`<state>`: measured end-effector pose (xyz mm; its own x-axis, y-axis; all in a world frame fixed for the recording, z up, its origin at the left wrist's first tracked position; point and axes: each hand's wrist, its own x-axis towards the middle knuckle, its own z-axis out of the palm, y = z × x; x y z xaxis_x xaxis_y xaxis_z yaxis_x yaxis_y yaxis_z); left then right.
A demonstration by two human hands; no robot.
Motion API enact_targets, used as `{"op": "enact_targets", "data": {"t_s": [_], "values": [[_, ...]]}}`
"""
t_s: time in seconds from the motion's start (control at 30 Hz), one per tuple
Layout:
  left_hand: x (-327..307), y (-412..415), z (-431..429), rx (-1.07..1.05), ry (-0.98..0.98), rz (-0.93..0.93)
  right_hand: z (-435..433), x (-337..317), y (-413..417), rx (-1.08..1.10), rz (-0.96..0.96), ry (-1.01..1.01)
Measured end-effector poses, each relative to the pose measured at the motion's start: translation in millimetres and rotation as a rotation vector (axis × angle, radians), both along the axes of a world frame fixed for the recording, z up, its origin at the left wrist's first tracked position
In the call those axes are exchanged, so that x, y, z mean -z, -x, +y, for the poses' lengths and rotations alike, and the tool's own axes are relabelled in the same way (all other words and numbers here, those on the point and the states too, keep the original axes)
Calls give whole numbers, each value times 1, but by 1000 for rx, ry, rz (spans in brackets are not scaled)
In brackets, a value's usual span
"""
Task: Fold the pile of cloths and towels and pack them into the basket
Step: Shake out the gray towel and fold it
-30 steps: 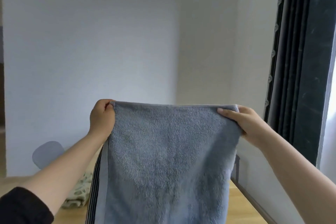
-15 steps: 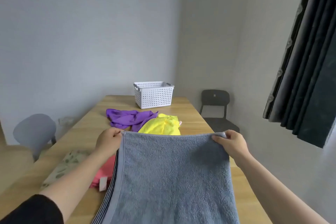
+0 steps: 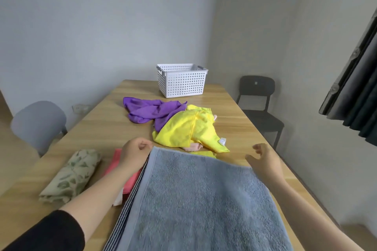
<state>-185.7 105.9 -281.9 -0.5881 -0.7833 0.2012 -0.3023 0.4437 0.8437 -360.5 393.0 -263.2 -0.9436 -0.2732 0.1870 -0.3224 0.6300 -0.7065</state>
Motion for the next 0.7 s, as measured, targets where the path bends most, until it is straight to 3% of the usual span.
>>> {"op": "enact_targets", "data": {"t_s": [0.2,0.47,0.7], "values": [[-4,-49,12,74,51,3,-26,-3,-46,-245,44,17],[9,-173,69,94,65,-185,-50,4,-166,-682,-48,9],[18,-229,119,106,28,-402,-36,18,-218,-750,-80,-33]]}}
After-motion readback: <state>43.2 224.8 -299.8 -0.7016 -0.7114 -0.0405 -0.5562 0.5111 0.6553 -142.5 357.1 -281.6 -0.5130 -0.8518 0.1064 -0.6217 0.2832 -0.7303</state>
